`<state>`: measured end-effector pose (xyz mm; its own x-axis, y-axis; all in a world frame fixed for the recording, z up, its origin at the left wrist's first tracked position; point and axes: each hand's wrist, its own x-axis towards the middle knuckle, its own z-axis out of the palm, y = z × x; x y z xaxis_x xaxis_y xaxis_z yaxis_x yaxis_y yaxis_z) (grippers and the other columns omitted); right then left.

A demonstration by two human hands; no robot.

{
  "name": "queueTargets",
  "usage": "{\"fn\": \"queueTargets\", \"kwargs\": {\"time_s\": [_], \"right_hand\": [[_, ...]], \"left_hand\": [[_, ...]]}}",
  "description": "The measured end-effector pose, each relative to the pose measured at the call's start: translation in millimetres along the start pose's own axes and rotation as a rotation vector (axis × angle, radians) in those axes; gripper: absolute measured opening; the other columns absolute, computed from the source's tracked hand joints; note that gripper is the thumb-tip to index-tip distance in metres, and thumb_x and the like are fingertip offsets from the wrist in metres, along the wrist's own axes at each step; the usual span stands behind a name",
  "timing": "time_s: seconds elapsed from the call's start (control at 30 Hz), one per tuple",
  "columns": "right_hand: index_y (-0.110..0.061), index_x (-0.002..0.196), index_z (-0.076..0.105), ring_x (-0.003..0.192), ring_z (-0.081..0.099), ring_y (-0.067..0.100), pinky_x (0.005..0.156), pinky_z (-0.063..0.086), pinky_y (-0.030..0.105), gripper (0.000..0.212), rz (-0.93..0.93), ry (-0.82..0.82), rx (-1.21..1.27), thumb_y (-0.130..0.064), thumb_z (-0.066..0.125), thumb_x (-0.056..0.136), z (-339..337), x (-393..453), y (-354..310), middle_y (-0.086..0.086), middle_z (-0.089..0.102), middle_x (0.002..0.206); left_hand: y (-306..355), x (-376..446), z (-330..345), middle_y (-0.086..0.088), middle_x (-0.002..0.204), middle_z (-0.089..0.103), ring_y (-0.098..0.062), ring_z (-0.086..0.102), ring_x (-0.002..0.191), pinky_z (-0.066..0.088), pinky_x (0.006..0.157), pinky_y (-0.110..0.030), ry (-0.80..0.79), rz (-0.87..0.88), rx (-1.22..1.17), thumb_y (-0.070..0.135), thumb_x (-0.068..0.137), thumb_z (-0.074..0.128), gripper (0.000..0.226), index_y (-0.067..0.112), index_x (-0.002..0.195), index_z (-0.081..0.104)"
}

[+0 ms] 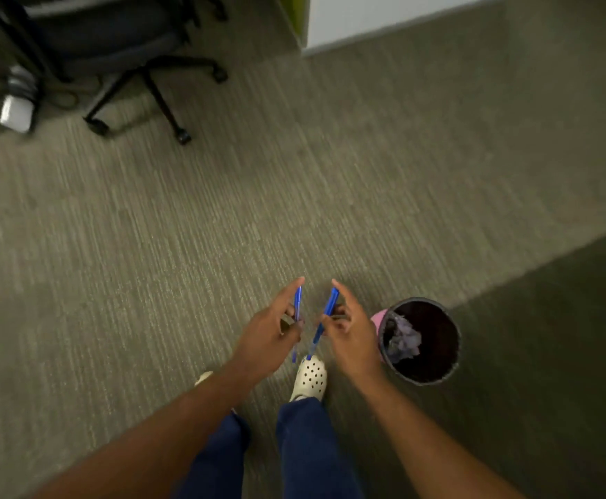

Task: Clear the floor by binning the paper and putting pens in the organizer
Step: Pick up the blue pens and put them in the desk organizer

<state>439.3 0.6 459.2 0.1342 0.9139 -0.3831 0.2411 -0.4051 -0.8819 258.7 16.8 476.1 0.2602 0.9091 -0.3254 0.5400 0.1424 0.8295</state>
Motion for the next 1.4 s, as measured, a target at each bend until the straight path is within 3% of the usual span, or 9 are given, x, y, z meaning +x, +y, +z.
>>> {"fn": "queueTargets", "kwargs": {"time_s": [0.13,0.27,0.4,0.6,0.73,0.9,1.03,1.2,1.4], "right_hand": [[-0.053,0.144,0.046,0.076,0.071,0.007,0.073,0.057,0.016,0.073,-0.058,0.158,-0.026,-0.005,0.07,0.094,-60.5,-37.8,-57.4,-0.005,0.069,0.09],[-0.042,0.15,0.046,0.08,0.072,0.004,0.077,0.059,0.019,0.072,-0.118,0.294,-0.056,-0.004,0.069,0.094,-100.9,-65.1,-104.3,-0.012,0.069,0.092],[-0.04,0.151,0.045,0.082,0.07,-0.002,0.072,0.05,0.006,0.071,-0.177,0.465,-0.081,-0.006,0.069,0.094,-136.2,-88.5,-145.1,-0.013,0.07,0.093],[-0.042,0.15,0.044,0.079,0.072,-0.001,0.072,0.055,0.012,0.071,-0.137,0.738,-0.082,-0.007,0.07,0.093,-196.0,-150.2,-179.3,-0.012,0.073,0.091],[-0.04,0.15,0.045,0.081,0.074,0.008,0.082,0.063,0.033,0.071,-0.15,0.905,-0.053,-0.006,0.07,0.093,-234.5,-195.7,-176.7,-0.005,0.074,0.091],[-0.031,0.153,0.044,0.09,0.073,-0.002,0.082,0.056,0.011,0.071,-0.208,1.091,-0.04,-0.003,0.069,0.093,-278.5,-255.7,-160.4,-0.031,0.071,0.096],[-0.044,0.151,0.041,0.089,0.072,0.007,0.079,0.057,0.013,0.071,-0.127,1.247,-0.075,-0.007,0.068,0.096,-317.2,-309.3,-133.5,-0.016,0.068,0.091],[-0.057,0.146,0.04,0.091,0.069,-0.004,0.069,0.053,0.005,0.067,-0.011,1.426,-0.024,-0.018,0.069,0.099,-361.7,-376.7,-95.6,-0.016,0.067,0.105],[-0.054,0.145,0.044,0.093,0.073,0.008,0.083,0.063,0.022,0.062,0.051,1.546,0.025,-0.017,0.067,0.1,-399.1,-441.6,-49.2,-0.009,0.068,0.109]], "left_hand": [[90.3,-8.8,-2.1,0.016,0.095,0.062,-0.005,0.068,0.072,0.056,0.068,-0.02,-0.042,0.089,0.044,0.02,0.101,0.062,0.086,0.065,0.153,0.011],[164.4,-2.2,-3.1,0.012,0.095,0.065,-0.007,0.067,0.07,0.058,0.069,-0.03,-0.075,0.221,0.063,0.017,0.1,0.06,0.083,0.058,0.157,0.014],[230.8,8.9,3.6,-0.001,0.098,0.067,-0.022,0.07,0.077,0.059,0.079,-0.045,-0.159,0.35,0.085,0.013,0.099,0.06,0.08,0.046,0.161,0.021],[315.4,0.0,28.7,0.004,0.099,0.064,-0.015,0.07,0.073,0.06,0.076,-0.045,-0.256,0.584,0.118,0.015,0.099,0.061,0.082,0.053,0.157,0.018],[356.0,-17.1,61.2,0.005,0.096,0.063,-0.014,0.068,0.073,0.061,0.073,-0.046,-0.345,0.736,0.159,0.018,0.099,0.061,0.083,0.052,0.158,0.016],[403.1,-50.7,121.4,0.013,0.096,0.062,-0.006,0.067,0.073,0.061,0.068,-0.03,-0.504,0.863,0.195,0.021,0.1,0.06,0.085,0.061,0.155,0.009],[440.5,-84.5,181.1,0.012,0.1,0.064,-0.006,0.068,0.083,0.062,0.078,-0.032,-0.64,0.957,0.203,0.019,0.101,0.059,0.083,0.056,0.157,0.01],[470.3,-132.0,261.9,0.014,0.097,0.064,-0.006,0.068,0.085,0.065,0.077,-0.034,-0.795,1.081,0.226,0.02,0.102,0.06,0.085,0.062,0.154,0.008],[489.8,-175.1,350.5,0.013,0.105,0.064,-0.01,0.071,0.086,0.064,0.069,-0.024,-0.948,1.09,0.202,0.022,0.1,0.064,0.091,0.078,0.142,0.005]]}}
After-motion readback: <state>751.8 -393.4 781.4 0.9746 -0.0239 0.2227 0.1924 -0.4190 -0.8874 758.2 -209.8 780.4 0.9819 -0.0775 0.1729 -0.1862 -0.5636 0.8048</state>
